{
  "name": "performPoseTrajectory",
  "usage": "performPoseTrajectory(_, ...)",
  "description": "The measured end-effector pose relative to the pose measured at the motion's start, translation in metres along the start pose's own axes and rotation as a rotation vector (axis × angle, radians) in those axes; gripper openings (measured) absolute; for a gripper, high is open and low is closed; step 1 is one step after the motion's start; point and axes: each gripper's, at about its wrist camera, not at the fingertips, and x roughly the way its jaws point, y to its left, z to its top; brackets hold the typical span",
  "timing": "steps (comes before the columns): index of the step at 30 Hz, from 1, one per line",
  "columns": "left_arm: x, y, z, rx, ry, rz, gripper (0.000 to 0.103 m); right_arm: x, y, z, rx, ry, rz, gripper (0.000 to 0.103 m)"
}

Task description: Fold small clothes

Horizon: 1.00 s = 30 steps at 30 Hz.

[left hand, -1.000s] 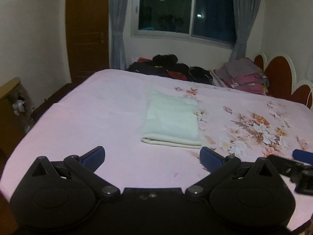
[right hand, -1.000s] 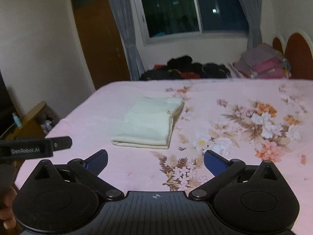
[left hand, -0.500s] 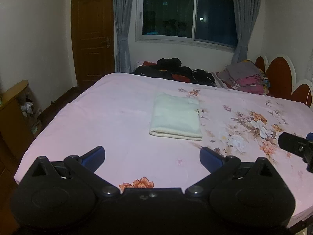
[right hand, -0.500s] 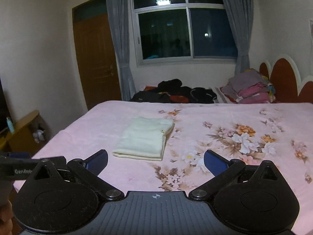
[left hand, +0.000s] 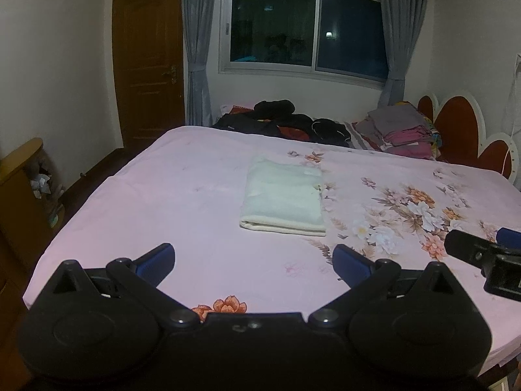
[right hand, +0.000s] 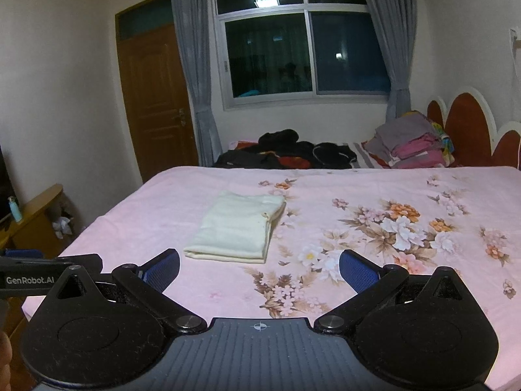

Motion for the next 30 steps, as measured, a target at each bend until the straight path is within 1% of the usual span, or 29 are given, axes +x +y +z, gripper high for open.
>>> performPoseTrajectory(6, 0.0, 0.001, 0.002, -0.013, 0.011, -0.004, 0.103, 0.001, 0.001, 0.002, -0.002, -0.003, 0.005, 0.103)
performPoseTrajectory(18, 0.003, 0.01, 0.005, -0.015, 0.016, 0.004, 0.103, 0.007, 0.005, 0.002, -0.01, 0.003, 0.012, 0.103)
performPoseTrajectory(30, 0.004, 0.011, 0.006, -0.014, 0.016, 0.006, 0.103, 0.012, 0.006, 0.003, -0.018, 0.005, 0.019, 0.103)
